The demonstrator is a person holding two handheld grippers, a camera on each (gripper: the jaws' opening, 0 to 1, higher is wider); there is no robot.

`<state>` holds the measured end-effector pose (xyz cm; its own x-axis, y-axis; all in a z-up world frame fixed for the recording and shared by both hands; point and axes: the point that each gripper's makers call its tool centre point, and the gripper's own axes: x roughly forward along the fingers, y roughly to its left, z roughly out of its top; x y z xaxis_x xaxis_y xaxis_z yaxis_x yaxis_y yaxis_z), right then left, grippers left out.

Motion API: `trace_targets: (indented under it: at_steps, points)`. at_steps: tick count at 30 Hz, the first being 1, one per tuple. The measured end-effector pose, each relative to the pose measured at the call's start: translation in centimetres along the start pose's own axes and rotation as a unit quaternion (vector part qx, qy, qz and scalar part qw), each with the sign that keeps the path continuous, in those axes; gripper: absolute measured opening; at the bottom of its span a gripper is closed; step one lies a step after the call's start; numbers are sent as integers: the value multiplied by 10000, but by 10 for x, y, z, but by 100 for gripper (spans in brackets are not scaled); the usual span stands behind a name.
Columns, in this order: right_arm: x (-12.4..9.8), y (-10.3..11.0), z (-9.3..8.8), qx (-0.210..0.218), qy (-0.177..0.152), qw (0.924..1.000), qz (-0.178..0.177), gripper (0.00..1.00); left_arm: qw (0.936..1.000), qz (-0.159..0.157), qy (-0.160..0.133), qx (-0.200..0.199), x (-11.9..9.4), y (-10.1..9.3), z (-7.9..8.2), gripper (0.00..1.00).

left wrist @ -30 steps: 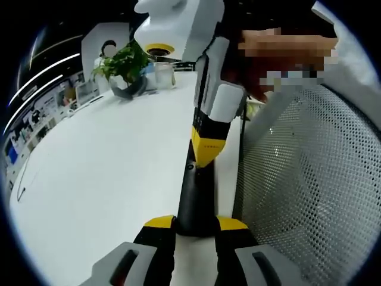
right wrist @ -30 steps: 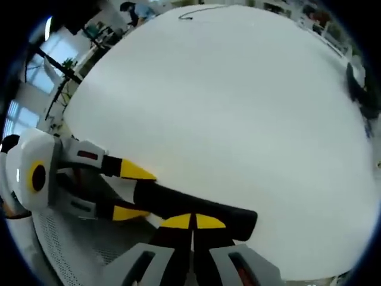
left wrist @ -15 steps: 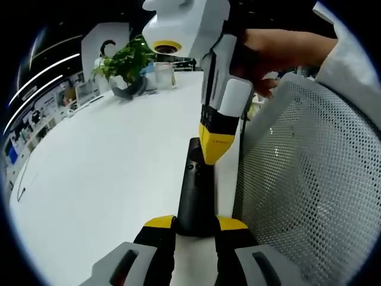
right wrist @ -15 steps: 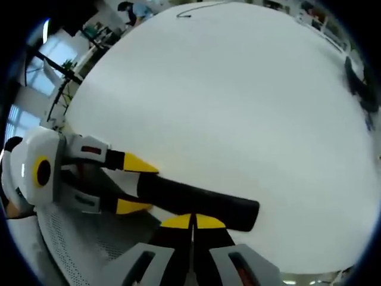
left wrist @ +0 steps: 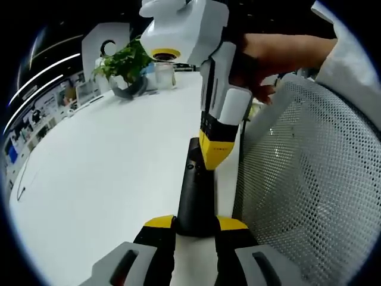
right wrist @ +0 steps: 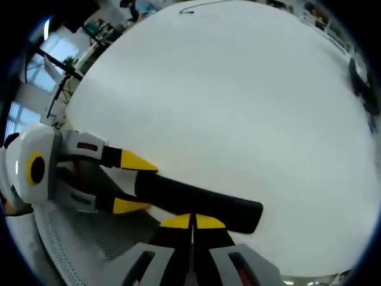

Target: Press the specified remote control buttons in sequence, fully releasing each button before pressing the next.

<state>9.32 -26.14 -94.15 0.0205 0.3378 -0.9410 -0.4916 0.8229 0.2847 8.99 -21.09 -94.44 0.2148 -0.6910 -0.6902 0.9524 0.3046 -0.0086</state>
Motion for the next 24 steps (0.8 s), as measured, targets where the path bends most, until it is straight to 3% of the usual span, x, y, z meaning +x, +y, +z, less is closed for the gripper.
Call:
trace_targets:
  at_steps: [3,8,15,20,24]
  points:
    - [2,2,-2,-176,20,9998,-66,0,10000,-6,-3,3,0,0,0,25]
    - [1,-1,-2,-77,-58,10000,-14,0,10000,-1,-2,7,0,-1,0,25]
    - [1,1,-3,-189,-408,9990,40,0,10000,5,-1,11,0,-1,0,25]
    - [0,2,-2,-350,-867,9955,137,0,10000,22,-5,1,0,0,0,25]
    - [0,3,0,-379,-789,9961,116,0,10000,19,-9,-7,0,-1,0,25]
